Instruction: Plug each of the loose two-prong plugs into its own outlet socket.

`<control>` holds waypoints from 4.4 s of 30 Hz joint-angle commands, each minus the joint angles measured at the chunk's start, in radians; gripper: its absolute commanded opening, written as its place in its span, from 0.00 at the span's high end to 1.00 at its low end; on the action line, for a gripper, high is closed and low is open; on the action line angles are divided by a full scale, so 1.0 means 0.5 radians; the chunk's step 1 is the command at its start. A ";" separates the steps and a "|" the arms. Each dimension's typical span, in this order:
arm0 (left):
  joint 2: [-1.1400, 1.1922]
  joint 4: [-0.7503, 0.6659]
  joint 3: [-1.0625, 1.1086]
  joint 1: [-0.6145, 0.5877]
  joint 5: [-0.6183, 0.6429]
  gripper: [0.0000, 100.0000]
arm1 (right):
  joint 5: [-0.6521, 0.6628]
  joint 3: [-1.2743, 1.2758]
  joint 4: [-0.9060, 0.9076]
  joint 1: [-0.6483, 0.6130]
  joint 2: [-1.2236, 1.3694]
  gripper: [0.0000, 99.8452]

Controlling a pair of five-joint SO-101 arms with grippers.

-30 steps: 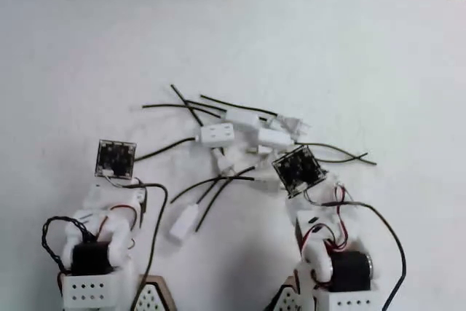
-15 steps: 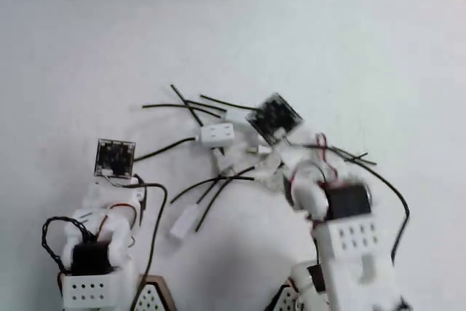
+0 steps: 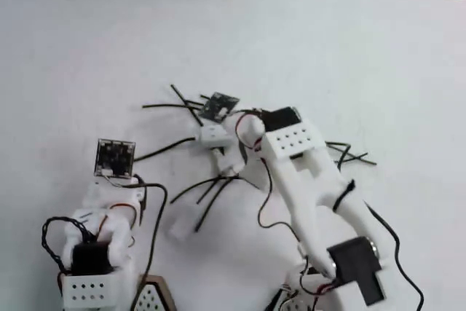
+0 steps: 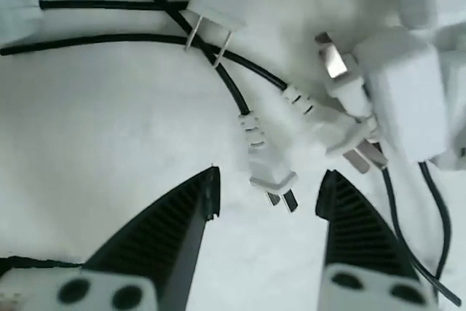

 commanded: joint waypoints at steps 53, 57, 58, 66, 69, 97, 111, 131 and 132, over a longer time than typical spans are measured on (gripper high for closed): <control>-0.023 -0.040 -0.021 -0.014 0.000 0.91 | 0.144 -0.178 0.014 0.100 0.483 0.97; -0.023 -0.037 -0.021 -0.014 0.000 0.91 | 0.144 -0.175 0.044 0.109 0.483 0.93; -0.023 -0.037 -0.021 -0.014 0.000 0.91 | 0.144 -0.175 0.066 0.112 0.483 0.91; -0.023 -0.037 -0.021 -0.014 0.000 0.91 | 0.144 -0.157 0.109 0.121 0.486 0.91; -0.023 -0.037 -0.021 -0.014 0.000 0.91 | 0.144 -0.129 0.103 0.121 0.486 0.91; -0.023 -0.037 -0.021 -0.017 0.000 0.91 | 0.132 -0.334 0.247 0.121 0.735 0.90; -0.023 -0.037 -0.021 -0.014 0.000 0.91 | 0.132 -0.341 0.241 0.115 0.732 0.98; -0.023 -0.046 -0.046 -0.014 0.000 0.90 | -0.304 -0.190 0.468 0.060 -0.885 0.98; -0.023 -0.034 -0.077 -0.014 0.000 0.90 | -0.359 -0.138 0.391 0.051 -0.947 0.98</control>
